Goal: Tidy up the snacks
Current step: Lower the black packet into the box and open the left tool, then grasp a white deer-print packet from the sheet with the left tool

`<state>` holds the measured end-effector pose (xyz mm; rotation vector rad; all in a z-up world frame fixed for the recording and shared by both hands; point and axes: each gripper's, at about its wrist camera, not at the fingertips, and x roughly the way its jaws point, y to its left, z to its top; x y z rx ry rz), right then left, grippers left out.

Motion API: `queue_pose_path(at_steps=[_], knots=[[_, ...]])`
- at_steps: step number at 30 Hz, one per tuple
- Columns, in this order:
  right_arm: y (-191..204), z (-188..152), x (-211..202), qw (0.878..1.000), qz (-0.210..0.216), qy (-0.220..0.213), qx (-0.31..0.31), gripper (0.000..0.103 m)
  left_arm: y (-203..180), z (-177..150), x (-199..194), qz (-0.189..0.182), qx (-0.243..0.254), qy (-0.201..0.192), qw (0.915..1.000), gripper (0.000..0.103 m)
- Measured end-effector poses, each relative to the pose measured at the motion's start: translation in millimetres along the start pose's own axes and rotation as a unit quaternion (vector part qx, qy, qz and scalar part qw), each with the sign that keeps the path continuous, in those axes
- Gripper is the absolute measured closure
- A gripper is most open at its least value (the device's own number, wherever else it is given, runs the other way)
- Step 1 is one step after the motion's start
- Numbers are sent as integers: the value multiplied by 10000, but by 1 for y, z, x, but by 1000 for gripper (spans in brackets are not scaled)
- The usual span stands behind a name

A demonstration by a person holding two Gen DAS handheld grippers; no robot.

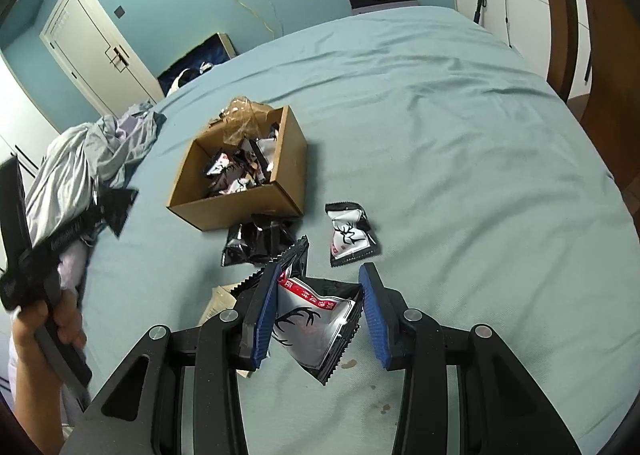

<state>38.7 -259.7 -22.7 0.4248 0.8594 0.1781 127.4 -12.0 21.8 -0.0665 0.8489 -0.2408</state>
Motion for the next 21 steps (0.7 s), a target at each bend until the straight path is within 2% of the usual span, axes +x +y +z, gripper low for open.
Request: queue_pose_path(at_steps=[2,5,6,8,10,12,17,19,21], knots=[[1,0,1,10000,0,16,-17,65,-2,5,23,-44,-40,299,9995,70],[2,-1,4,10000,-1,67,-37,65,-7,2,46,24,-195,538,9984,62],[2,0,5,9999,-15,83,-57,65,-5,3,53,85,-349,573,9977,48],[4,2,9,9999,-57,110,-86,65,2,2,61,43,-692,628,9956,28],[4,3,14,9998,-92,149,-94,65,7,0,61,-23,-884,672,9938,26],[4,4,17,9997,-123,179,-81,65,11,-5,56,-14,-851,685,9940,24],[8,6,22,9997,-70,246,-30,65,8,-6,45,360,-222,604,9973,22],[11,5,22,9997,-60,238,-32,65,8,-6,45,561,-74,734,9957,22],[15,3,18,9998,-51,198,-61,65,10,-10,40,543,18,712,9960,22]])
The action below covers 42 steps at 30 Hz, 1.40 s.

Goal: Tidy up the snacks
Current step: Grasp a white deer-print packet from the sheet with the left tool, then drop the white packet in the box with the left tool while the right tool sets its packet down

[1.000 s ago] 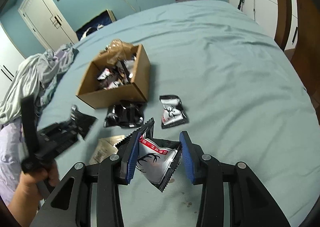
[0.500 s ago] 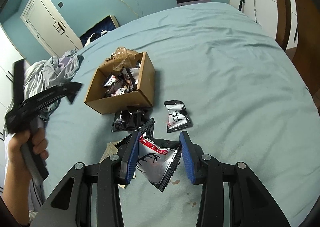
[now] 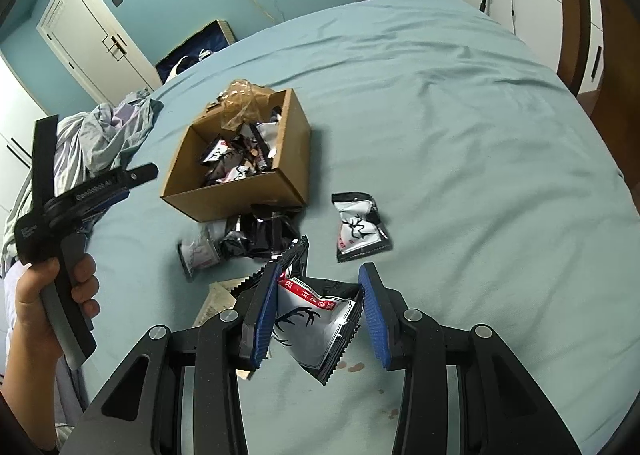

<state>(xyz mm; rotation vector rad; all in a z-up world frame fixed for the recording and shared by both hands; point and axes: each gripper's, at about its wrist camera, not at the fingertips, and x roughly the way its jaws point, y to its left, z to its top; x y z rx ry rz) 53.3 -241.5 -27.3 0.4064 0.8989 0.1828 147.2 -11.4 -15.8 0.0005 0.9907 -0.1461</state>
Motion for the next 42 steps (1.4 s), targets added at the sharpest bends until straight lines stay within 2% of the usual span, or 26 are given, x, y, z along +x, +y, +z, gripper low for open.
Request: queue_pose_path(at_steps=[2,3,8,10,11,12,13,14,15,17,20,23,26,30,34,37,40,42], knots=[[2,-3,-2,10000,18,-17,-36,65,3,-9,-1,-8,41,-1,10000,20],[2,-4,-2,10000,16,-2,-32,65,5,-15,3,-20,33,121,9999,18],[-1,-4,0,9999,58,35,91,65,5,-60,52,-182,61,1166,9930,19],[0,-5,1,10000,7,33,39,65,1,-70,68,-56,217,1403,9899,21],[0,-5,2,10000,-7,44,31,65,1,-74,74,-141,269,1453,9889,25],[0,-6,4,10000,-19,62,34,65,0,-77,76,-300,261,1401,9893,35],[0,-6,5,10000,-30,86,37,65,0,-78,75,-312,273,1305,9906,38],[-2,-6,7,9999,-47,111,45,65,-3,-80,73,-222,404,1155,9922,50],[-2,-6,9,9999,-63,126,50,65,-7,-82,72,-187,561,1098,9922,57],[-3,-5,13,9998,-101,161,63,65,-16,-86,68,-208,914,1001,9905,65],[-2,-1,18,9997,-98,209,94,65,-25,-87,60,-66,1289,866,9878,67],[2,-1,14,9998,-36,167,67,65,-19,-74,45,141,1290,658,9894,67],[4,-2,7,10000,28,89,4,65,1,-49,23,450,1119,344,9921,67],[-4,-2,4,9998,143,61,141,65,41,-18,-13,960,1077,-62,9895,67],[-9,-2,-1,9994,239,33,234,65,87,13,-48,1634,998,-303,9810,67],[-9,-3,-7,9992,300,-32,249,65,110,42,-74,2101,1045,-521,9707,67],[-10,-4,-11,9992,316,-69,253,65,123,71,-102,2162,932,-752,9690,67],[-11,-5,-10,9991,319,-63,283,65,121,87,-116,2000,815,-870,9725,67]])
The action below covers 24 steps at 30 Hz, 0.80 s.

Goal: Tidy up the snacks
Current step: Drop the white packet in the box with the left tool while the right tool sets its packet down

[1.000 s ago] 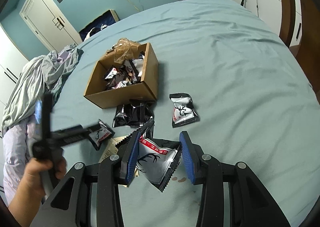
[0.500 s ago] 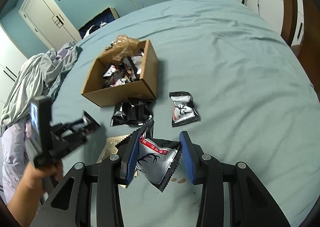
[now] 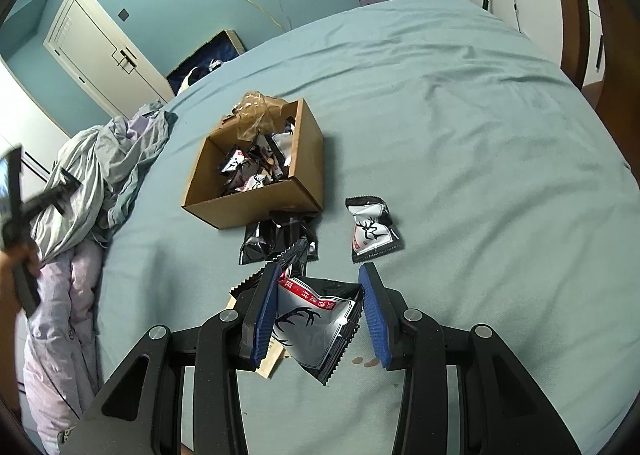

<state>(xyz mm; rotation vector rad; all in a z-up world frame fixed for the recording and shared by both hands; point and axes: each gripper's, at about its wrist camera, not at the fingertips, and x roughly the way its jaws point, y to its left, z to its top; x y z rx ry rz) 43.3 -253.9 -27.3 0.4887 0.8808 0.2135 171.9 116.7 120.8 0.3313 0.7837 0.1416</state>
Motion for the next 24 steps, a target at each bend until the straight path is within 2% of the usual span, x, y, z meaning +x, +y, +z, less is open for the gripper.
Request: queue_pose_path(at_steps=[4,8,13,14,15,17,19,24], knots=[[0,1,4,10000,-33,40,3,65,-29,8,-9,-687,-202,-35,9974,67],[5,1,5,9999,-104,67,-30,65,-100,-1,7,-1407,-100,157,9899,66],[3,-1,10,9997,-182,123,-42,65,-175,-19,34,-1834,-25,428,9821,65],[2,-1,13,9996,-219,158,-33,65,-186,-24,42,-1951,-80,465,9797,61],[-1,-2,16,9995,-257,198,-21,65,-192,-27,46,-2010,-101,501,9783,44],[-4,-1,23,9991,-335,259,-14,65,-202,-34,55,-1991,-109,617,9780,17],[-7,0,32,9986,-412,333,20,65,-204,-40,55,-1883,-112,601,9802,15],[-2,6,38,9984,-457,320,-51,65,-181,-71,42,-1792,-107,651,9816,15]])
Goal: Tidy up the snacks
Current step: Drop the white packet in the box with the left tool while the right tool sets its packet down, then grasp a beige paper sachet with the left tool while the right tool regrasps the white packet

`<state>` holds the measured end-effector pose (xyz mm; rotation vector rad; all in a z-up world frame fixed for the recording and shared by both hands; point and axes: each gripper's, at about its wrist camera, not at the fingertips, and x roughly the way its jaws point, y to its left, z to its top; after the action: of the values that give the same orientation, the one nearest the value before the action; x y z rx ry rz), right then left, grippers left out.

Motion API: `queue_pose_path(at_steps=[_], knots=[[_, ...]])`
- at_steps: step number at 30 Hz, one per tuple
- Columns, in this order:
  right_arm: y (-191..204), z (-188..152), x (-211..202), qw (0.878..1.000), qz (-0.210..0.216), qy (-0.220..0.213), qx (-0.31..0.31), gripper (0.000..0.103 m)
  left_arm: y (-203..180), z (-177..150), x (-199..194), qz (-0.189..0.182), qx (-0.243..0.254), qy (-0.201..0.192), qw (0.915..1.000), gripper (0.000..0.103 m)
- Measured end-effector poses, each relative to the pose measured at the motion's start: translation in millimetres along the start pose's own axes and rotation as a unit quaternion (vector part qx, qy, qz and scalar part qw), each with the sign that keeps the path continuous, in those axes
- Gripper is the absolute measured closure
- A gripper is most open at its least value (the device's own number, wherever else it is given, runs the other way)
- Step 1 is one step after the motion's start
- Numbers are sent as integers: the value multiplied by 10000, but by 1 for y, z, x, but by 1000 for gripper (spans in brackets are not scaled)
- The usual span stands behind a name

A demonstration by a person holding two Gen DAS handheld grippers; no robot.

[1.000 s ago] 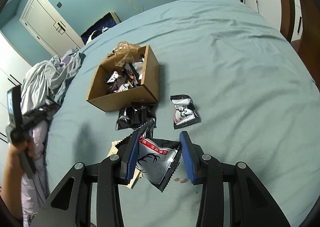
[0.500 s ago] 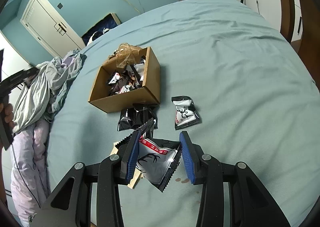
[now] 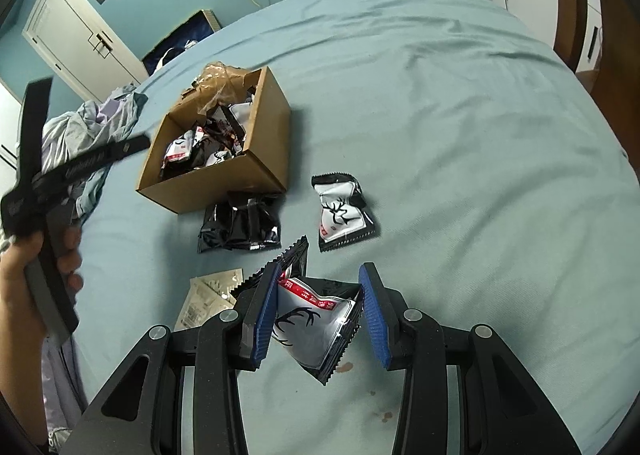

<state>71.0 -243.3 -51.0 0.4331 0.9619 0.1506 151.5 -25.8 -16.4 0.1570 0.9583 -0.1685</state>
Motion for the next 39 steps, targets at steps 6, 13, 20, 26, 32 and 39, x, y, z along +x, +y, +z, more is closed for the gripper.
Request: queue_pose_path(at_steps=[6,13,20,26,32,39], knots=[[16,19,-2,9999,122,-111,-20,65,19,-33,-12,82,-179,328,9993,15],[87,97,5,9978,109,-443,-480,65,39,-61,-38,-179,-636,327,9973,15],[142,156,22,9921,-132,-1000,-748,60,25,-69,-32,-174,-106,459,9987,15],[127,149,4,9884,-358,-1437,-336,28,12,-73,-33,-186,197,517,9983,14],[89,80,-16,9948,-590,-732,-382,27,6,-73,-37,-291,237,507,9980,15],[49,-10,-33,9937,-992,-7,-527,28,-3,-77,-33,-483,266,677,9962,15]])
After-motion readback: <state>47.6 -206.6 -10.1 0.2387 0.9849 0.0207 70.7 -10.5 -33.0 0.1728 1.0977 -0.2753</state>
